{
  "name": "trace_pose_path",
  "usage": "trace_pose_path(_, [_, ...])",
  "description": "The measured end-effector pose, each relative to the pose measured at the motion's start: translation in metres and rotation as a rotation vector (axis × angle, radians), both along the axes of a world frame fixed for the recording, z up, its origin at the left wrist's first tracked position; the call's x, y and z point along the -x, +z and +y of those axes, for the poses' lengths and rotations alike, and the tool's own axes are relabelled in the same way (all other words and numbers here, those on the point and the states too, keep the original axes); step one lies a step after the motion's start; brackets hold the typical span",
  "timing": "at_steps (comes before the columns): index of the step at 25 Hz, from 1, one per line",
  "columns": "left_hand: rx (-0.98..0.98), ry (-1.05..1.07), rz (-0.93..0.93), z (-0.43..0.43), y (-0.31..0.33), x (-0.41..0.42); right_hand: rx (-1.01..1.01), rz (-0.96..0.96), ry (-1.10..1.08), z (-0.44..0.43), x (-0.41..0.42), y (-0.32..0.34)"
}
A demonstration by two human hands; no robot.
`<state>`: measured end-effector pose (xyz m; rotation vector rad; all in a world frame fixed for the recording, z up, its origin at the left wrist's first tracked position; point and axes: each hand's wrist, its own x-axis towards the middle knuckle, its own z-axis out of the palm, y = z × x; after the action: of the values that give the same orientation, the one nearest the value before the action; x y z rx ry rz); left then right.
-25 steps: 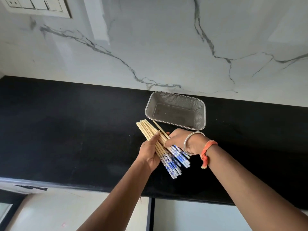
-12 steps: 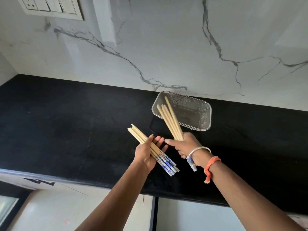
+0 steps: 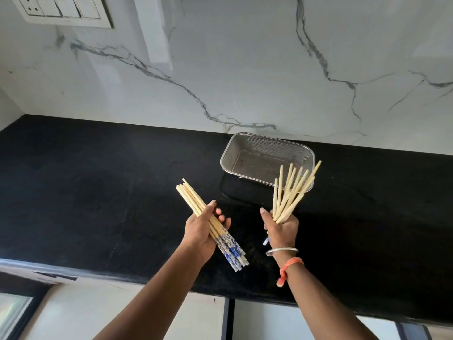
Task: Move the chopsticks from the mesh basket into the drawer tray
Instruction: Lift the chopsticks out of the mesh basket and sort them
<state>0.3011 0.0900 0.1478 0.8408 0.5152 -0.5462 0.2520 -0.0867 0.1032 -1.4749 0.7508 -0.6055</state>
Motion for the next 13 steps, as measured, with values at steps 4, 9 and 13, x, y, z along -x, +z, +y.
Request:
trace_pose_path(4, [-0.009, 0.002, -0.026, 0.002, -0.002, -0.004, 0.002, -0.044, -0.058, -0.001, 0.000, 0.005])
trace_pose_path(9, [0.005, -0.005, -0.032, -0.005, -0.005, -0.003, 0.145, -0.217, -0.083, -0.007, -0.014, 0.040])
trace_pose_path(13, [-0.002, -0.007, -0.039, -0.009, -0.007, -0.004, 0.107, -0.247, -0.117, -0.009, -0.022, 0.049])
